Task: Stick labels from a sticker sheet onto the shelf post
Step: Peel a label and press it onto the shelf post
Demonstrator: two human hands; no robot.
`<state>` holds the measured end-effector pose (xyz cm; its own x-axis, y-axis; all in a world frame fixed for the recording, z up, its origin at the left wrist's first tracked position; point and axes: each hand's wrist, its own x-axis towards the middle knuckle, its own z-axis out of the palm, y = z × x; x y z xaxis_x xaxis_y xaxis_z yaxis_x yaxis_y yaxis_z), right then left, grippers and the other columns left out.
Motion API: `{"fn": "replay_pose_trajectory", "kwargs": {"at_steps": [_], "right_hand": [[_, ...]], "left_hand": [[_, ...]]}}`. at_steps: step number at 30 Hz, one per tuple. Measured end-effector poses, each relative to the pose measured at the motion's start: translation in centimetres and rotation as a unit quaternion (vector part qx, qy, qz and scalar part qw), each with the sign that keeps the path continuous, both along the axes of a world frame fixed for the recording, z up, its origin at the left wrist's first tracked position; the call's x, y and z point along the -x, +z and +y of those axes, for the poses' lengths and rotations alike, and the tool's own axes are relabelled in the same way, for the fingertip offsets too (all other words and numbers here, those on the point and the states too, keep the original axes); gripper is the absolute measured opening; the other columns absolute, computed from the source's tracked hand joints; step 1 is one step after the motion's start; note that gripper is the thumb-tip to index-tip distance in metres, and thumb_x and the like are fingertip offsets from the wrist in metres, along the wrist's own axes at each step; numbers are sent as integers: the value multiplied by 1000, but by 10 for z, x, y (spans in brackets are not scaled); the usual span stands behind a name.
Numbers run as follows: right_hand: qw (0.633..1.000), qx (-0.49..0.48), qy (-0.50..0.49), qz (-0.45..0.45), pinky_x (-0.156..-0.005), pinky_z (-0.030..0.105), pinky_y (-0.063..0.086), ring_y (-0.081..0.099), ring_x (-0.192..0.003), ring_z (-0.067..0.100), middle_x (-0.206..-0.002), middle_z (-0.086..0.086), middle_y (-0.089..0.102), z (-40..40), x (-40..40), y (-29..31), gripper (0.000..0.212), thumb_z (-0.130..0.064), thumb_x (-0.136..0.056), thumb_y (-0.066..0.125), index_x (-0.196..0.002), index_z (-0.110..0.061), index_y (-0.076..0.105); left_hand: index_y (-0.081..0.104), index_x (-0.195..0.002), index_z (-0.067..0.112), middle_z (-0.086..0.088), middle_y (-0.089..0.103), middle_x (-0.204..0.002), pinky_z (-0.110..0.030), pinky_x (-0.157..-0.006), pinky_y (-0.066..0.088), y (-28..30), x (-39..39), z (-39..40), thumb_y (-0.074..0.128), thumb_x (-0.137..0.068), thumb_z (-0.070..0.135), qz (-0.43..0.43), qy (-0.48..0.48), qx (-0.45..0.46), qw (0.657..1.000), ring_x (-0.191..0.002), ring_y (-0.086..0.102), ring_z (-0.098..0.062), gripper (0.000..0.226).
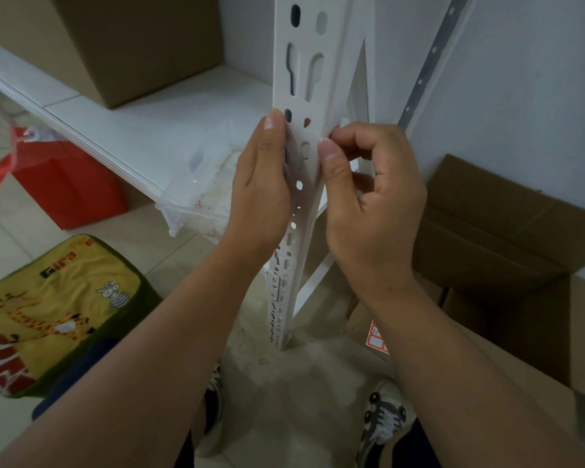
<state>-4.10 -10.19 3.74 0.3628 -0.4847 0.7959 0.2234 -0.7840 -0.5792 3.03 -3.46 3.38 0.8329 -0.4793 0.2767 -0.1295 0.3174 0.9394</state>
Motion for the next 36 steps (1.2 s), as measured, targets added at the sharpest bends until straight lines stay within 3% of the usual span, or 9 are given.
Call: {"fn": "replay_pose_trajectory", "kwargs": {"at_steps": [6, 10, 15, 19, 22, 24, 28, 31, 36], "right_hand": [[999, 22, 8, 26, -69, 13, 46, 55, -81, 7, -86, -2, 56, -5, 2, 3, 5, -5, -92, 61, -89, -1, 63], [998, 7, 32, 53, -68, 15, 47, 55, -81, 8, -87, -5, 56, -7, 4, 6, 4, -10, -93, 59, -90, -12, 58], [994, -17, 60, 87, -68, 23, 48, 54, -79, 12, -86, -4, 54, -8, 2, 7, 8, -11, -95, 55, -91, -18, 51], [992, -43, 86, 79, -70, 28, 51, 55, -79, 13, -86, -4, 54, -7, 3, 6, 9, -8, -96, 52, -92, -17, 50], [987, -104, 117, 48, -73, 43, 54, 60, -80, 20, -86, 0, 57, -8, 6, 5, 12, -7, -96, 49, -92, -18, 51], [981, -138, 128, 43, -74, 47, 55, 62, -82, 25, -86, 2, 59, -8, 9, 4, 11, -8, -97, 48, -93, -18, 52], [968, -189, 158, 46, -72, 28, 56, 64, -82, 15, -88, 3, 60, -9, 15, 4, 9, -5, -97, 46, -95, -8, 54], [966, -200, 157, 46, -72, 19, 53, 63, -84, 4, -91, -3, 60, -9, 18, 3, 12, -3, -98, 45, -100, -6, 57], [967, -217, 125, 39, -70, 22, 56, 65, -82, 10, -91, -2, 63, -11, 16, 1, 14, -8, -96, 49, -103, -5, 61]], "left_hand": [[63, -98, 22, -4, 70, -100, -31, -94, 53, 0, 1, 0, 29, -105, 38, -5, 16, -5, 1000, -97, 65, -7, 38], [64, -101, 21, -4, 71, -103, -27, -92, 54, 0, 2, 0, 29, -107, 35, -4, 18, -4, 1000, -99, 66, -8, 38], [63, -106, 13, -15, 69, -107, -40, -97, 52, 1, 0, 0, 29, -104, 37, -9, 9, -3, 1000, -104, 66, -22, 42], [60, -100, 15, -8, 66, -96, -24, -86, 53, 1, 2, 1, 29, -106, 33, -31, 24, -13, 999, -90, 63, -5, 36], [49, -115, 8, 6, 55, -91, -12, -72, 46, 1, 10, -2, 32, -105, 22, -76, 54, -18, 995, -80, 55, 7, 24], [39, -136, 2, -2, 55, -106, -16, -76, 48, -1, 13, -4, 41, -99, 26, -111, 83, -11, 990, -90, 57, 2, 44], [19, -151, 4, -15, 39, -146, -48, -100, 49, -4, 19, -8, 51, -87, 31, -190, 130, -26, 973, -129, 48, -28, 76], [19, -150, 2, -10, 37, -141, -47, -100, 49, -2, 25, -10, 59, -84, 24, -227, 180, -26, 957, -129, 46, -28, 79], [34, -141, 6, 11, 37, -127, -45, -85, 55, 6, 24, -10, 65, -84, 16, -239, 239, -31, 941, -118, 51, -23, 66]]}}
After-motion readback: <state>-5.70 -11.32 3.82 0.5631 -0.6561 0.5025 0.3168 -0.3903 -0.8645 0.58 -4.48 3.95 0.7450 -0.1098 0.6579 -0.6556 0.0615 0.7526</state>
